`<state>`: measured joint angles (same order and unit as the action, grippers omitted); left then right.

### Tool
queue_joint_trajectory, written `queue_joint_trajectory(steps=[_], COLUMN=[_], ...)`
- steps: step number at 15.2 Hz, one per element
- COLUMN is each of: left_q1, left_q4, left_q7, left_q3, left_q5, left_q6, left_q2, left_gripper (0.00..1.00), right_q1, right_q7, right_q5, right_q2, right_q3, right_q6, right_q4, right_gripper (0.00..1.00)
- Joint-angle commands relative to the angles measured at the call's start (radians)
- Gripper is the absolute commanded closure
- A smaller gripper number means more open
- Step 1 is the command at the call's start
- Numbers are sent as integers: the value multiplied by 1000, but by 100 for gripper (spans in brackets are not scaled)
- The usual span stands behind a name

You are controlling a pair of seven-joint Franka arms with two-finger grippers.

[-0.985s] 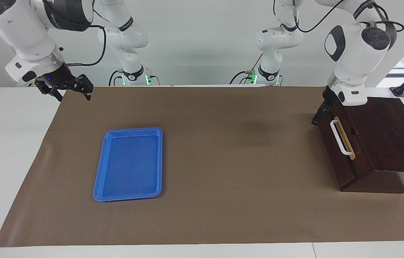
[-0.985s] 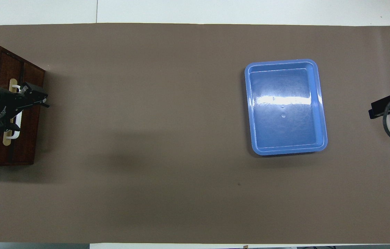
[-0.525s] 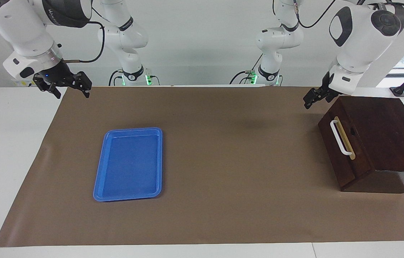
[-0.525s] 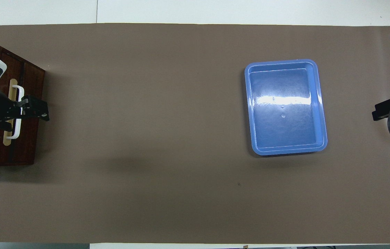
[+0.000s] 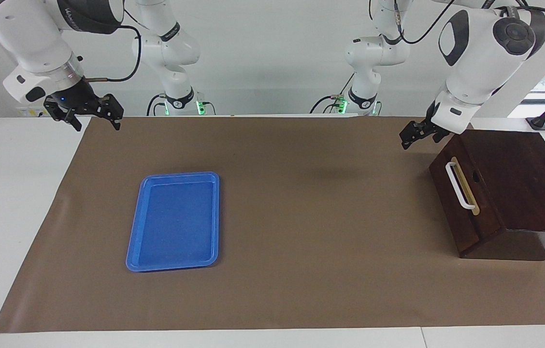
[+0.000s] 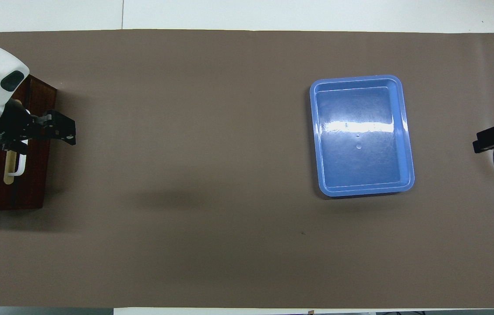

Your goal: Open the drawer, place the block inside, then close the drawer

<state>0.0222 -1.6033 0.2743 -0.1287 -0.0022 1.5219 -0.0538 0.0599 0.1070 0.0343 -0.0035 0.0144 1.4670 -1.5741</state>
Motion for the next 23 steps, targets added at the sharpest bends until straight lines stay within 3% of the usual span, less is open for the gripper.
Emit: queue_joint_trajectory(steps=[1,12,16,23], left_q1=[22,19,19,21], left_q4=[-12,-20,-76,-58], left_q7=[-33,-104,-148,-185], left_q3=[21,20,23,43], left_q5=[-10,-10,-12,-13], left_q6=[-9,-26,-19,-26], left_q2=[28,48,86,86], left_gripper=[0,0,0,0], right_q1=[0,-2,-2,0], right_q7=[-4,-4,-4,-4], right_q5=[-8,-7,-8,-8], right_q2=[-23,-23,-23,-23], right_q3=[4,4,4,4], right_q6=[-2,-2,-2,0], right_q4=[-24,-24,-24,-24], right_gripper=[0,0,0,0])
